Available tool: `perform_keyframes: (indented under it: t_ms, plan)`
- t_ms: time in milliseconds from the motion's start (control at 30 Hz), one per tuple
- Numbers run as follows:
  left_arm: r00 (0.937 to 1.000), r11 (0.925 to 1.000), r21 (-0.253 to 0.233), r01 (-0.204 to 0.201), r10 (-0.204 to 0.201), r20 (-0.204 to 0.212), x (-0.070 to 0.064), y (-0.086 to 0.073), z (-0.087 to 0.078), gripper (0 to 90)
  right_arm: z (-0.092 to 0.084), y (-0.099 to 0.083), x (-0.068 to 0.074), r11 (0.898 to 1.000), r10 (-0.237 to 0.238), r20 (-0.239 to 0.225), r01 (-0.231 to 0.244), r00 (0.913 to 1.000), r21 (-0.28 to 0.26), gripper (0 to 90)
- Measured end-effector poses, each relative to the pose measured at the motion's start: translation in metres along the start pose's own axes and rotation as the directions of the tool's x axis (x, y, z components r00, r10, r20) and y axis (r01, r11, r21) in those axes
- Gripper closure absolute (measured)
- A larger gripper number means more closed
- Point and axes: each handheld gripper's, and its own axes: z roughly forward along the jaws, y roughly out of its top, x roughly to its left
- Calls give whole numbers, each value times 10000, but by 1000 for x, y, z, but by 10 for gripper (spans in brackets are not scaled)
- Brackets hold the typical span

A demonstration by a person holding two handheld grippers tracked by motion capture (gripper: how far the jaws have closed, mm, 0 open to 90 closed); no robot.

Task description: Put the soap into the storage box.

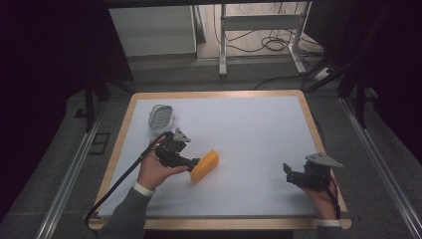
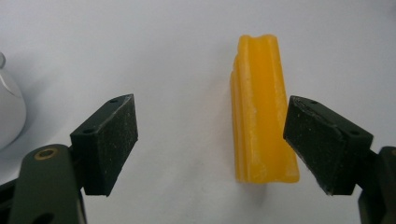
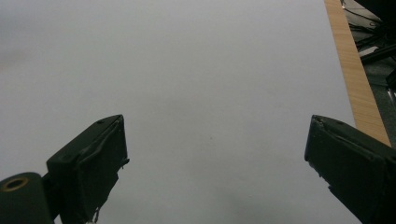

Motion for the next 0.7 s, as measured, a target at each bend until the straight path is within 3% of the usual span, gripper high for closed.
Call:
perform_keyframes:
  t_ms: [67,300,433,700]
  plan:
    - [9997,10000,-42,54,-53,221,-2,3,3,185,0,0,0,10000,4,-33,-4,10000,15,59]
    - [9991,9996,255,87,-97,419,-5,4,15,186,2,-1,0,9999,-98,7,98,10000,111,60]
    - [9998,9994,325,-142,138,105,-12,6,19,189,2,-2,1,9999,-104,19,103,9999,136,60]
    - [9986,9989,465,-109,85,517,-19,12,32,193,3,-2,1,9997,-165,131,163,9998,166,60]
